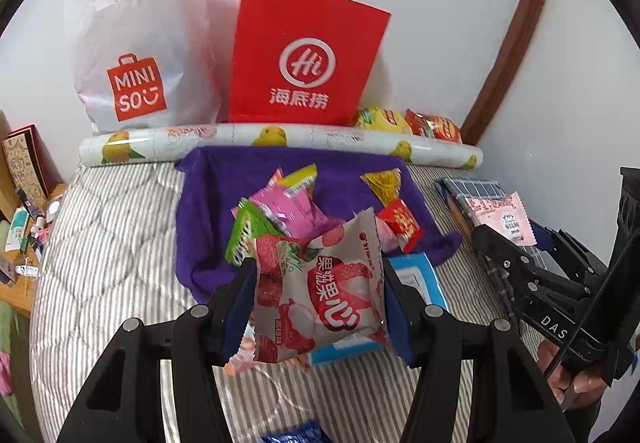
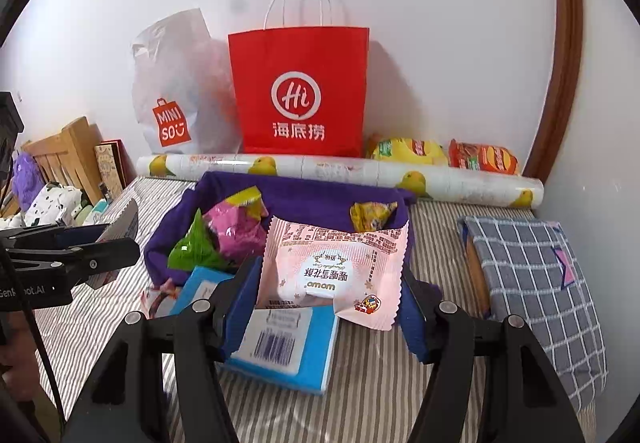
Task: Organize snacks
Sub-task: 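Carry the cake packet with right tool while left tool carries strawberry bag over towel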
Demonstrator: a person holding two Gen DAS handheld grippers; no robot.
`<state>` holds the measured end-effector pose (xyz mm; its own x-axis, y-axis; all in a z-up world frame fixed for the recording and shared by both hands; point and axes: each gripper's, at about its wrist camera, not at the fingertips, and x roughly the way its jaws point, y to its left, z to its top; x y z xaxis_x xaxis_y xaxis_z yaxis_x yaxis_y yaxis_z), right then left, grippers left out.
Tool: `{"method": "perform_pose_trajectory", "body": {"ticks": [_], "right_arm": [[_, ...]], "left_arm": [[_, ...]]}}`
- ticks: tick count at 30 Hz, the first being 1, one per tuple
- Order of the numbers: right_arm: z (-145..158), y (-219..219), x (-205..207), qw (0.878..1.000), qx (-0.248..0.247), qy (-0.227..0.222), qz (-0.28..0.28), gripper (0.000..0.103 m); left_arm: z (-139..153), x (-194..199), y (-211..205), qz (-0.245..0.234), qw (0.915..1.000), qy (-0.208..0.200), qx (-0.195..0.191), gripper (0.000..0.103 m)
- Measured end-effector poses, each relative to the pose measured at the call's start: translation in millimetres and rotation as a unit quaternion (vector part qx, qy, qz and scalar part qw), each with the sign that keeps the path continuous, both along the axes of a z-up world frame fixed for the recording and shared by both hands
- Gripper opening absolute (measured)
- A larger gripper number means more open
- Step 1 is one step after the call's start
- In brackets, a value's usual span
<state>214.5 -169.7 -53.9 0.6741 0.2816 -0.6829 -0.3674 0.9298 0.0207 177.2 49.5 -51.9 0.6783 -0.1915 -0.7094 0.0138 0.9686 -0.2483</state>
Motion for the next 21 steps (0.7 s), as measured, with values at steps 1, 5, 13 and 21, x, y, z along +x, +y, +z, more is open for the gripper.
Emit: {"method": "perform_pose_trajectory", "body": {"ticks": [1,5,13,21], "right_arm": [[1.6,2.0,3.8,1.000,-0.001,-0.003,0.003,0.063],[7.2,11.5,20.5,1.000,0.000,-0.015,0.011,0.063],[-5.2,18.9,47.3,1.000,-0.008,-0.017,0.012,0.063],[-23.8,7.7,78.2,1.000,0.002,0.006,-0.011,0.063]], "left_arm": [[0.9,2.1,1.9,0.002,1.0000,-0.001,0.002,0.056],[7.0,12.1,16.6,0.015,0.9999,-0.003,0.002,0.056],[-3.9,25.8,49.5,0.050,0.9987,0.011,0.001,0.056],[-17.9,47.5,59.1,0.059,0.9980,0.024,0.002,0.056]]}}
